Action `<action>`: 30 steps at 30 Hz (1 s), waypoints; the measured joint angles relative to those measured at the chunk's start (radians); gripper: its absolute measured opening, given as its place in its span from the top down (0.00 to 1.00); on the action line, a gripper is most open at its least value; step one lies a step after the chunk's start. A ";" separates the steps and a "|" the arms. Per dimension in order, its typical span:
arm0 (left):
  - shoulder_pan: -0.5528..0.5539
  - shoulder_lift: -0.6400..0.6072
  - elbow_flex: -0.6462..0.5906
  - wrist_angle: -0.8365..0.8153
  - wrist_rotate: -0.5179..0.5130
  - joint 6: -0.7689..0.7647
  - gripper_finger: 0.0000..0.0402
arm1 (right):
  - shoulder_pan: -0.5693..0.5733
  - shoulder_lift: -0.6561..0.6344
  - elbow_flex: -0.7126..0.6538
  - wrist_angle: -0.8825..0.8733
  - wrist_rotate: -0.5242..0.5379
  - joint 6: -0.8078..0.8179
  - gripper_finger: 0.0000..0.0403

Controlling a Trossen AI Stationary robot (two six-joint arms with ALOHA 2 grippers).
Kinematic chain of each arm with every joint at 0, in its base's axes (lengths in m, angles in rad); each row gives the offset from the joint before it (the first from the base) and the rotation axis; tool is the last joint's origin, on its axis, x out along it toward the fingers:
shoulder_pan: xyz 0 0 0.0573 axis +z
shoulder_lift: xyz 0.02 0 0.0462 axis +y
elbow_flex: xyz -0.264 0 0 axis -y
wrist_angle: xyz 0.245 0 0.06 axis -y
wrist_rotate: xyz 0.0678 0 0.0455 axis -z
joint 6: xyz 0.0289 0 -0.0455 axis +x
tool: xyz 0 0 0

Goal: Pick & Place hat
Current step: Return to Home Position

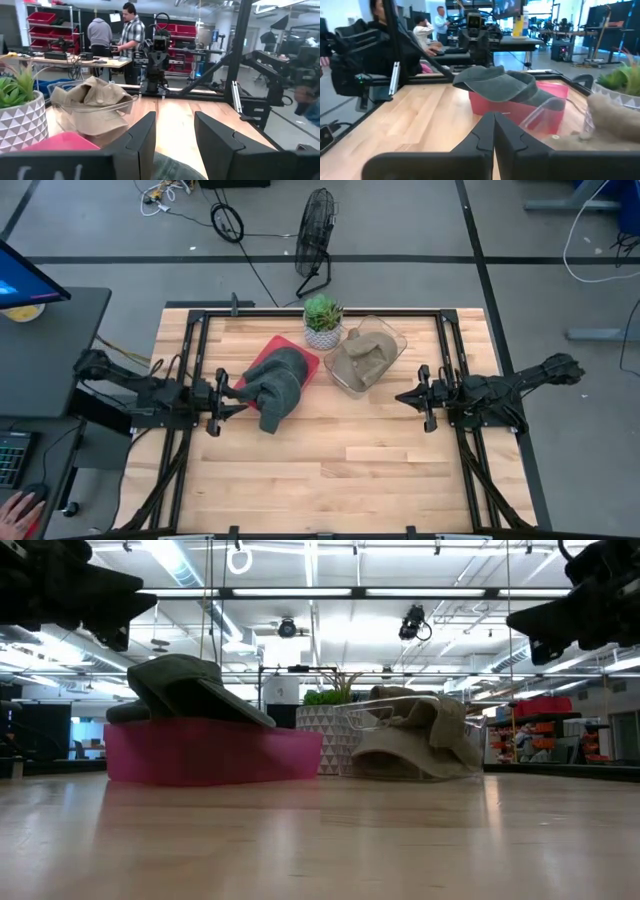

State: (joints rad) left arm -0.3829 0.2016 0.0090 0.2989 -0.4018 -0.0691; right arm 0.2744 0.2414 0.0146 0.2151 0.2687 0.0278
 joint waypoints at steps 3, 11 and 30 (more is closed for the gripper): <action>0.032 0.000 0.000 -0.011 0.066 0.024 0.66 | -0.014 0.001 0.001 -0.014 0.001 -0.023 0.98; 0.055 0.001 -0.001 -0.085 0.196 0.014 0.66 | -0.017 0.004 0.001 -0.086 0.010 -0.010 0.98; 0.055 0.001 -0.002 -0.148 0.193 0.048 0.66 | -0.017 0.008 0.002 -0.167 0.008 -0.003 0.97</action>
State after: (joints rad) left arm -0.3283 0.2024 0.0074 0.1509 -0.2089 -0.0216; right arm 0.2577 0.2497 0.0162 0.0479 0.2764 0.0252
